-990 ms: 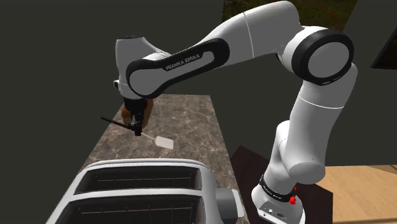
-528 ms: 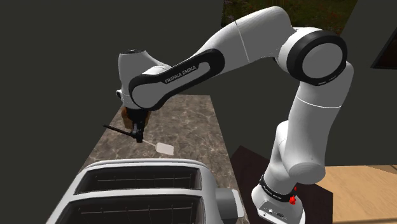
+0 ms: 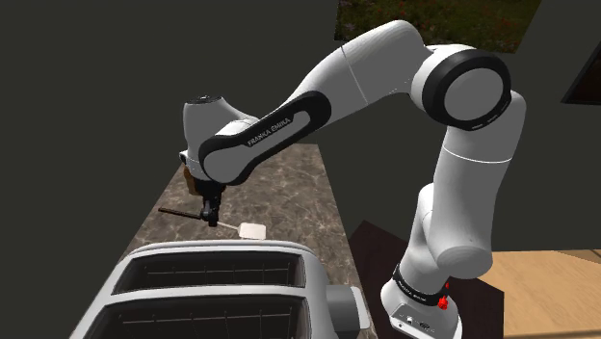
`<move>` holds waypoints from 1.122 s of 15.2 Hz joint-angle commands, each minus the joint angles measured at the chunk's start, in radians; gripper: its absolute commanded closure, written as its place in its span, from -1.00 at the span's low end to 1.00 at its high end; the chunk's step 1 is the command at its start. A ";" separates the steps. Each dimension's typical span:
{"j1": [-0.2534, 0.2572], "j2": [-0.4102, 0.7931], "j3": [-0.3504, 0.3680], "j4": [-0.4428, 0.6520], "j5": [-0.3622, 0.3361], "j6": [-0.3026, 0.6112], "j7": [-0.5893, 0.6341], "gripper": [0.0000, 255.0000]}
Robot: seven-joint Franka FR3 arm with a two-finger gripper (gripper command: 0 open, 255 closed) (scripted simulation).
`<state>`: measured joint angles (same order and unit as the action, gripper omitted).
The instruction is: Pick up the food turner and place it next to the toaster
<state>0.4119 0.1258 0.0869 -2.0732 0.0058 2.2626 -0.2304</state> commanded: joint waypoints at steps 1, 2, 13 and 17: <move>0.001 0.012 0.000 -0.014 -0.001 0.026 0.002 1.00; 0.001 0.019 0.000 -0.019 -0.002 0.039 0.002 1.00; 0.002 0.033 0.000 -0.029 -0.004 0.062 0.003 -1.00; 0.002 0.033 0.000 -0.029 -0.004 0.062 0.003 -1.00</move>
<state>0.4135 0.1584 0.0869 -2.1019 0.0022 2.3242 -0.2272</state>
